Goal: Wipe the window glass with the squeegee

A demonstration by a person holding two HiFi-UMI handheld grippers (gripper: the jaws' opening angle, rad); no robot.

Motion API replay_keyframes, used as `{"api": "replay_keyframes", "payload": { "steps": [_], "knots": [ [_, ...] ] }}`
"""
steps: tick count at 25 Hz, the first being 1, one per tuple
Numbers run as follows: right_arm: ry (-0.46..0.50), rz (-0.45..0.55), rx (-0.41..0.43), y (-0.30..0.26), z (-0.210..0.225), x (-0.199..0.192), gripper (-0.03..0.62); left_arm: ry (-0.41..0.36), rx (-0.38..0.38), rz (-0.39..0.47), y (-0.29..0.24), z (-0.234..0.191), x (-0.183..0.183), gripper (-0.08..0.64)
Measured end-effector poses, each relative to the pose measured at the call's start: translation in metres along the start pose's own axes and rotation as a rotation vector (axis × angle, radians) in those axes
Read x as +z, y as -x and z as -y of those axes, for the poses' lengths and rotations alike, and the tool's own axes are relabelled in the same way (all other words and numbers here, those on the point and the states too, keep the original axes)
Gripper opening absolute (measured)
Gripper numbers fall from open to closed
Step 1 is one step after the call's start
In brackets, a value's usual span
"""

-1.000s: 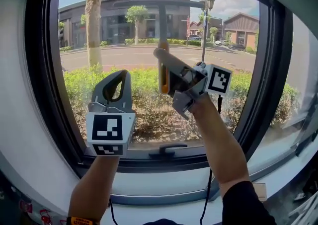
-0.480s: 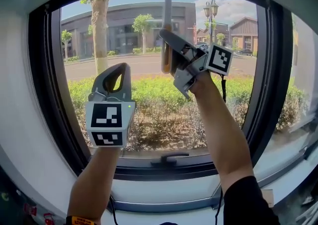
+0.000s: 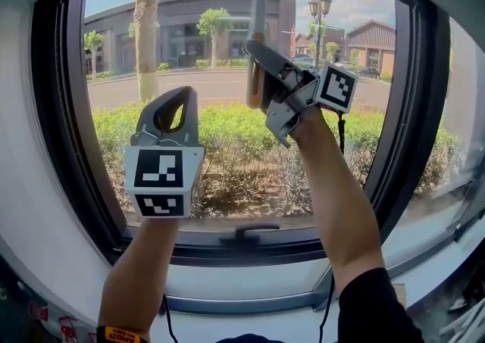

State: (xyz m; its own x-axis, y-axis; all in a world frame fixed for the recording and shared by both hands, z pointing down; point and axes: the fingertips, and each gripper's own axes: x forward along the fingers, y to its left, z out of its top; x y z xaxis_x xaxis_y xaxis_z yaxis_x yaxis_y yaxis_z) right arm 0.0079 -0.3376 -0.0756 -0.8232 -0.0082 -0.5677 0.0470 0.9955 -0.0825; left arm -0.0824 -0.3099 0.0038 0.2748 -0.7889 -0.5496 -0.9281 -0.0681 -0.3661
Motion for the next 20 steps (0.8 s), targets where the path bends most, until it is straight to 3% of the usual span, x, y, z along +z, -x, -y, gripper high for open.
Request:
{"api": "replay_keyframes", "payload": {
  "steps": [8, 20],
  "knots": [
    [-0.029, -0.002, -0.022, 0.012, 0.003, -0.009, 0.044, 0.027, -0.017, -0.022, 0.000, 0.007, -0.008, 0.012],
    [-0.115, -0.031, -0.050, 0.068, -0.001, -0.071, 0.045, 0.081, -0.027, -0.111, 0.025, 0.038, -0.060, 0.012]
  ]
}}
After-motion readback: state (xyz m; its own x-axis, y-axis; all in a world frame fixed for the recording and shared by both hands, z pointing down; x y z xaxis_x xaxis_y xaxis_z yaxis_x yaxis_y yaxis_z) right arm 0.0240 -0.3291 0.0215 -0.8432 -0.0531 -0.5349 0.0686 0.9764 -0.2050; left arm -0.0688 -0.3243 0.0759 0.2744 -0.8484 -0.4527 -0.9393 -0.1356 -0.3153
